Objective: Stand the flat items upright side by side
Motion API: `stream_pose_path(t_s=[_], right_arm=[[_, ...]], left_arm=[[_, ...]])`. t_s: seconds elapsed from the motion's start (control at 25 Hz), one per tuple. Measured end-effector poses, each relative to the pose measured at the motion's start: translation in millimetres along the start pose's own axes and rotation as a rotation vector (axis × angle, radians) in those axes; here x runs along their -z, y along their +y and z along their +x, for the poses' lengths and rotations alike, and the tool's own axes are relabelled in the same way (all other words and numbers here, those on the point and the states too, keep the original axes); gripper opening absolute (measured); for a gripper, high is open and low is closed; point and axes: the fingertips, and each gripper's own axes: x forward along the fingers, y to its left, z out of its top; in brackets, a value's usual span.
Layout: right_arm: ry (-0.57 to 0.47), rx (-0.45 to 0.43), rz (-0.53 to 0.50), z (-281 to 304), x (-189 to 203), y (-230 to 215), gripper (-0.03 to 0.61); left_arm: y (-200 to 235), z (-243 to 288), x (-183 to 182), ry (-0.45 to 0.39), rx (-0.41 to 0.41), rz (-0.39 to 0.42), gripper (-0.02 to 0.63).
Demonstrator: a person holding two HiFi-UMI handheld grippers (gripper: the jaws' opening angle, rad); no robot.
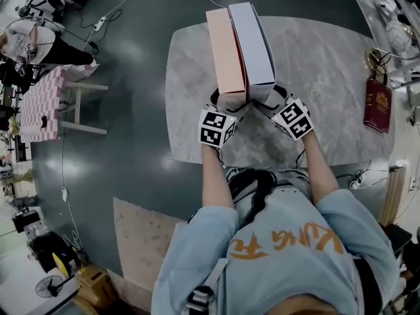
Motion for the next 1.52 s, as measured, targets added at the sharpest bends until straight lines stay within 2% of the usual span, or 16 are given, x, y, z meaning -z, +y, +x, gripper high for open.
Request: stream_pose_path(t_s=[0.2, 0.52, 0.72, 0.8, 0.84, 0.88, 1.0, 1.24, 1.4, 1.52], right_arm=[[0.028, 0.018, -0.006, 3.8, 1.8, -3.9, 0.327], [0.059, 0.067, 0.058, 8.4, -0.4, -7.7, 0.328], [0.067, 0.117, 0.116, 13.5, 1.7, -6.6, 0.331], [0.072, 0.146, 0.141, 16.0, 0.7, -4.2, 0.33], [0.076, 0.159, 0.151, 17.2, 0.5, -2.9, 0.328], [0.079, 0.17, 0.16, 18.0, 0.5, -1.9, 0.326], [0.084, 0.204, 0.18, 18.8, 0.1, -0.2, 0.316], [0.108, 0.261, 0.205, 16.9, -1.9, 4.4, 0.308], [0.135, 0.306, 0.213, 14.8, 2.1, 2.0, 0.31], [0.129, 0.36, 0.248, 10.4, 2.3, 1.0, 0.308]], left_arm=[[5.9, 7.0, 0.5, -0.009, 0.048, -0.005, 0.515], [11.4, 12.0, -4.5, -0.029, 0.106, -0.012, 0.523], [14.9, 1.2, 11.1, 0.035, 0.157, 0.007, 0.522], [21.6, -6.3, 22.5, 0.066, 0.158, 0.013, 0.502], [24.8, -9.3, 27.0, 0.072, 0.158, 0.008, 0.464], [26.6, -11.2, 30.1, 0.072, 0.163, 0.001, 0.431], [25.3, -10.2, 31.8, 0.061, 0.182, 0.008, 0.396], [27.2, -3.6, 27.8, 0.085, 0.182, 0.073, 0.383], [27.4, 5.1, 26.1, 0.087, 0.175, 0.057, 0.387], [29.9, 3.2, 27.3, 0.078, 0.16, 0.006, 0.397]])
